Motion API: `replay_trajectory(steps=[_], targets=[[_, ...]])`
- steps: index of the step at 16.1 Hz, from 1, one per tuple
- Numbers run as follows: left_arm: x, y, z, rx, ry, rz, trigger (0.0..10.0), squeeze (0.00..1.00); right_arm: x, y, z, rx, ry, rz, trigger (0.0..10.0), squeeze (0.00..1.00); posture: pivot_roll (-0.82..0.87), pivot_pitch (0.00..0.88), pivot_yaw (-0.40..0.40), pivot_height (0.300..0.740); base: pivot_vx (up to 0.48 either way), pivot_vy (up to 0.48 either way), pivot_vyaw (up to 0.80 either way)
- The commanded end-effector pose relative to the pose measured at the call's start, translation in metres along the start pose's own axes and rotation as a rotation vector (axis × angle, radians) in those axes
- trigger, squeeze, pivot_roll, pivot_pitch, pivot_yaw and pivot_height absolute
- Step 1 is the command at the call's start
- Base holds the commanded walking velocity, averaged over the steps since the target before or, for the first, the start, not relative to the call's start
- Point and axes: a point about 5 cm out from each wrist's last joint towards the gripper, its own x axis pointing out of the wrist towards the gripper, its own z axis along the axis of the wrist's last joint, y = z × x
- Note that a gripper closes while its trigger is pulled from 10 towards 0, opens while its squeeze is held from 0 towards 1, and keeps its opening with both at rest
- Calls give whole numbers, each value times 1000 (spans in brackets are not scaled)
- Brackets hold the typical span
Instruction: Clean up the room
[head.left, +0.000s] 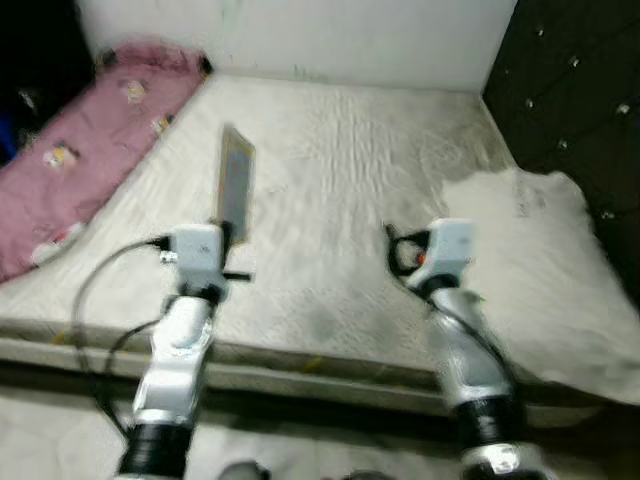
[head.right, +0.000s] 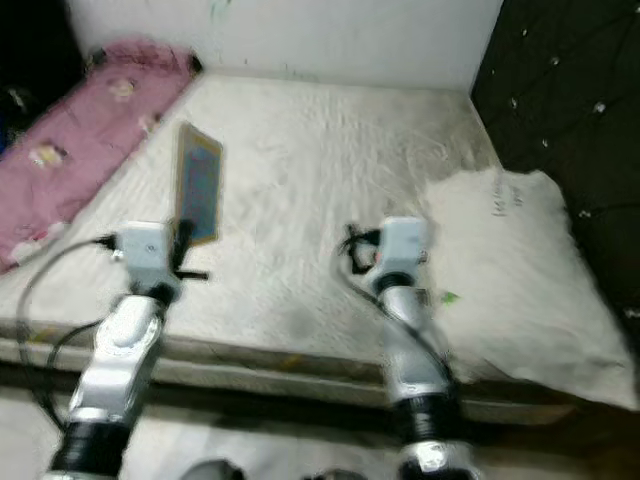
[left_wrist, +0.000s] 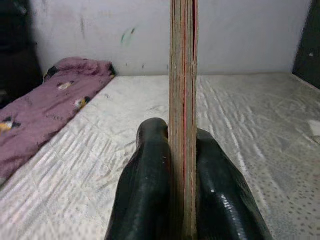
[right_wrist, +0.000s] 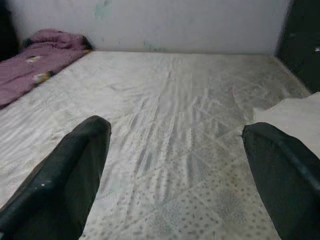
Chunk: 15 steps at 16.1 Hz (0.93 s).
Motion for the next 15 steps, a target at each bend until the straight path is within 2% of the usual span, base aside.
replay_trajectory(steps=[1,6,15], targets=[[3,-1,13,-16,-67,0,10000,0,2,-5,4,-13,-10,-8,10000,0,15,0,-20,740,0,0,0],[2,-4,14,-42,-81,-45,10000,0,2,-5,3,-14,-9,-7,10000,0,15,0,-21,740,0,0,-100],[2,-6,15,-54,-90,-62,10000,0,2,-6,4,-25,-8,-12,10000,0,14,0,-24,740,351,0,0]])
